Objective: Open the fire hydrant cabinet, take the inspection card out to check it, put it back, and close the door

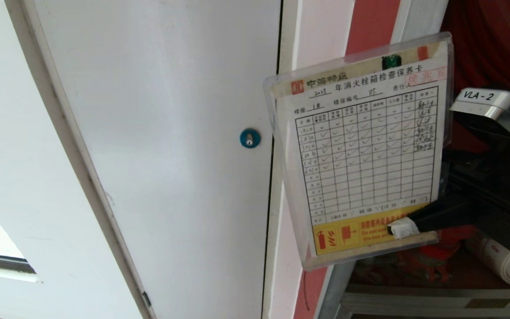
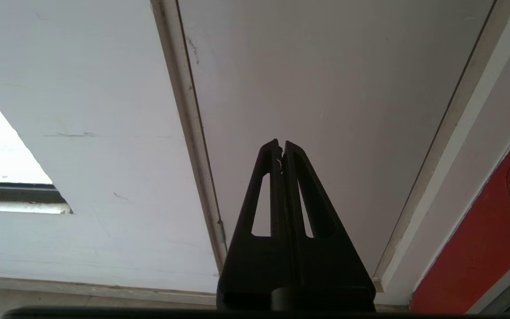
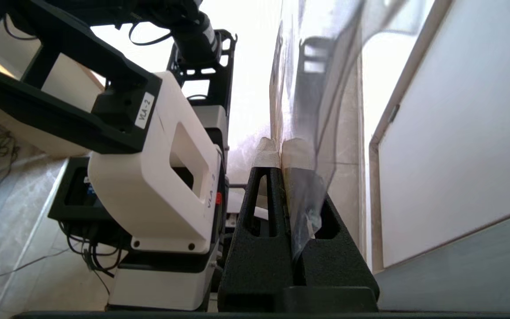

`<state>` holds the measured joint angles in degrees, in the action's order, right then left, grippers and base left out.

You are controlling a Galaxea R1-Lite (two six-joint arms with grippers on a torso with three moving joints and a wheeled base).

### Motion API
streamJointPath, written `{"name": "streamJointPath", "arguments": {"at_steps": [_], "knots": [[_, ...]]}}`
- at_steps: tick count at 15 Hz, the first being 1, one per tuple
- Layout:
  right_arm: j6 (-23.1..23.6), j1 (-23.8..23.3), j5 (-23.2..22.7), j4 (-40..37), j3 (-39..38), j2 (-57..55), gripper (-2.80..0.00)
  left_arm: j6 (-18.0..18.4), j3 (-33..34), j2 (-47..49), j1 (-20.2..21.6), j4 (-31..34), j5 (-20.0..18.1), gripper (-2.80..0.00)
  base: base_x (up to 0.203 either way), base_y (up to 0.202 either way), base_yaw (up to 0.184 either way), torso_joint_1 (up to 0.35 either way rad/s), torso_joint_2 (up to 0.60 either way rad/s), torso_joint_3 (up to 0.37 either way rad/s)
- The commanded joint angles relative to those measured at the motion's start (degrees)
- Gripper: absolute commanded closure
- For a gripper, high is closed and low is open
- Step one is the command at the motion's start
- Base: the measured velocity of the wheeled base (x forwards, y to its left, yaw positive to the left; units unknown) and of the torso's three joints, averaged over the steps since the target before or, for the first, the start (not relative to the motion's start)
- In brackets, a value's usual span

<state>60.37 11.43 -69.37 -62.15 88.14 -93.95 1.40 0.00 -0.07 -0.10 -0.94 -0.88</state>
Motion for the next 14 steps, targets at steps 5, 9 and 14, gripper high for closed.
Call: {"name": "streamJointPath", "arguments": {"at_steps": [5, 9, 14], "knots": [[0.40, -1.38, -3.77, -0.34, -0.04, -1.00, 0.00, 0.00, 0.35, 0.05, 0.01, -0.03, 0.00, 0.00, 0.000, 0.000, 0.000, 0.000, 0.00, 0.000], [0.14, -1.69, -3.84, -0.34, -0.78, 1.82, 0.00, 0.00, 0.35, -0.01, 0.01, -0.03, 0.00, 0.00, 0.000, 0.000, 0.000, 0.000, 0.00, 0.000], [-2.07, -1.71, -3.76, -0.25, -1.65, 5.12, 0.00, 0.00, 0.35, 0.06, 0.01, -0.03, 0.00, 0.00, 0.000, 0.000, 0.000, 0.000, 0.00, 0.000]]}}
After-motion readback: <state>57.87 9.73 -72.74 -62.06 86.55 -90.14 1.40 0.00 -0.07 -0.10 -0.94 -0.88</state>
